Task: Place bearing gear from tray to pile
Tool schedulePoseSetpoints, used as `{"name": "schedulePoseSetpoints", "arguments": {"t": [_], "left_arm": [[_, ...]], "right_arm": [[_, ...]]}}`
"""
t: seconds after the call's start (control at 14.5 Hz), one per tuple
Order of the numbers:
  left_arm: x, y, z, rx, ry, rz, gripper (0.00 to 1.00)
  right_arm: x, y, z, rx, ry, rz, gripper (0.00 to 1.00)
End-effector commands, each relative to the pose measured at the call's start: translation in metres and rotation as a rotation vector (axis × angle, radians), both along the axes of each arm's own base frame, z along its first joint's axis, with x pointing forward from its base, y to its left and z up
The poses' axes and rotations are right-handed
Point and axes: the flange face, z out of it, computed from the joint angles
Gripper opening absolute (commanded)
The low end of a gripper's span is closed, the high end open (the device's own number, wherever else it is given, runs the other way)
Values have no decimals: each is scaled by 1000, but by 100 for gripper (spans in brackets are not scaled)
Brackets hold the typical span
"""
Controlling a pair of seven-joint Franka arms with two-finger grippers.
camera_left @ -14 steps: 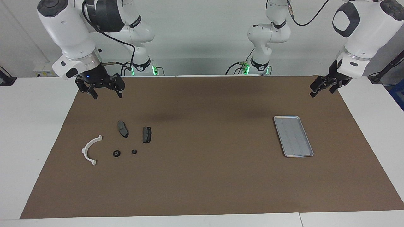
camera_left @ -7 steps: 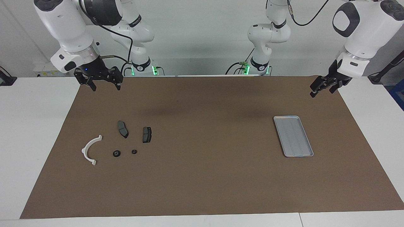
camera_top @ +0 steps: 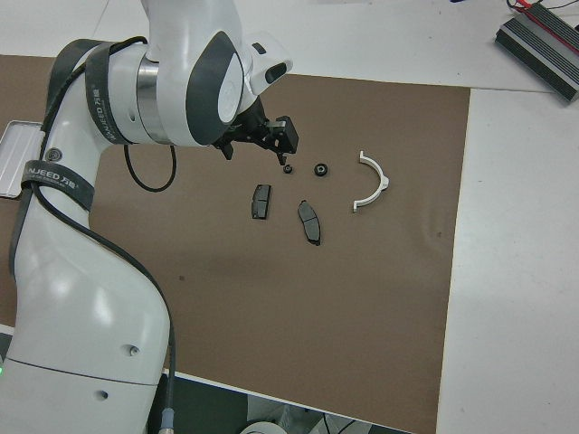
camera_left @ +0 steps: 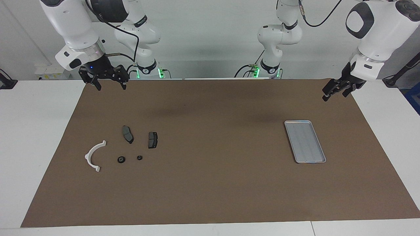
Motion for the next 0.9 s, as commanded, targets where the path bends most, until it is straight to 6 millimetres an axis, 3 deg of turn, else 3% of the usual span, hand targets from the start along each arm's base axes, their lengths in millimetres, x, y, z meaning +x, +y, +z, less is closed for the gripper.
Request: {"name": "schedulePoseSetpoints", "arguments": {"t": [0.0,0.83], "left_arm": [[-9,0,2,-16,-4,-1,100],[-9,0,2,-16,-4,-1,100]], "right_arm": [[-3,-4,-2,13,-22,-12,100],[0,-7,-1,10,-34,-29,100]]}}
